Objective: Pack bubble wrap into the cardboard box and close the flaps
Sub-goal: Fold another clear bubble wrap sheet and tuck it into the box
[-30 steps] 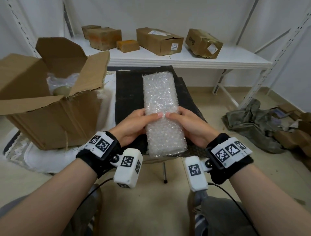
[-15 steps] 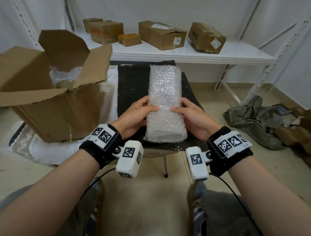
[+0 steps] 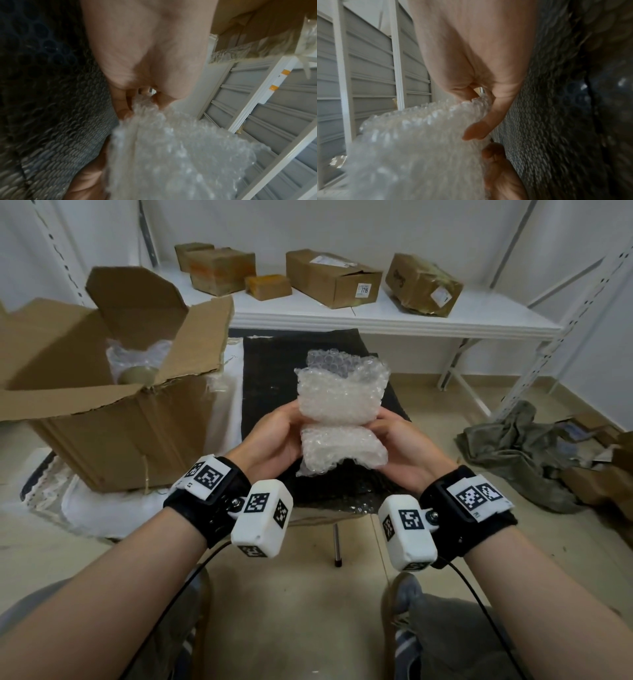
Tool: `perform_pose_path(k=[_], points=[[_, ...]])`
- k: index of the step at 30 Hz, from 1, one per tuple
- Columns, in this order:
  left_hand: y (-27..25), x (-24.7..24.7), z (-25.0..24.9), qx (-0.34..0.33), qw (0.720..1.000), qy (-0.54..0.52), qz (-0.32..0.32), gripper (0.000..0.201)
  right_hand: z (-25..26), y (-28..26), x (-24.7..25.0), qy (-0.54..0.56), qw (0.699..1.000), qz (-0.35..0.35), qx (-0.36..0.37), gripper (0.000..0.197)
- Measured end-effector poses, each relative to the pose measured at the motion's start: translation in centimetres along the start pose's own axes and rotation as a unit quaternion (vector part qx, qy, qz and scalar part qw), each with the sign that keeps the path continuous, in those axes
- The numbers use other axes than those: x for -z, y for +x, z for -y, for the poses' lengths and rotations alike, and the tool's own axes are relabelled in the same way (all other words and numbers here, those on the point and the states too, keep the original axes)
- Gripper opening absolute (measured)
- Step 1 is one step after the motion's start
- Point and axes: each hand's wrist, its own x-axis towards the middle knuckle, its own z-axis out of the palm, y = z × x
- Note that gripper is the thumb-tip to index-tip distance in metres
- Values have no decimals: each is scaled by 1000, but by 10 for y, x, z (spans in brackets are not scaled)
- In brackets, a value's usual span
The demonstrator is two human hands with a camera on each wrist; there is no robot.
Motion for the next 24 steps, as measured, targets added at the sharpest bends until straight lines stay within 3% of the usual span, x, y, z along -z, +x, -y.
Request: perform_pose_path(k=[4,6,10,13,14,20,24], points=[[1,1,-3,-21,1000,0,-22,38,-1,3,4,26,1000,-17,-3,32],[2,2,-3,-14,999,34,-6,44,-1,5,5,15,1000,-16,-6,38],[0,1,-1,10,994,105,24,34,-3,7,1,-93,996,13,-11,51],[2,7,1,15,997,80,14,62,-2,7,0,-120,993,-8,12,25],[3,8,0,22,997,71,11,67,-2,7,1,-121,992,-25,26,25],[5,14,2,56,997,50,38,69,-3,7,4,-45,995,-59,63,58],[8,15,3,45,997,49,24,70,-3,7,6,-47,996,-60,47,51]])
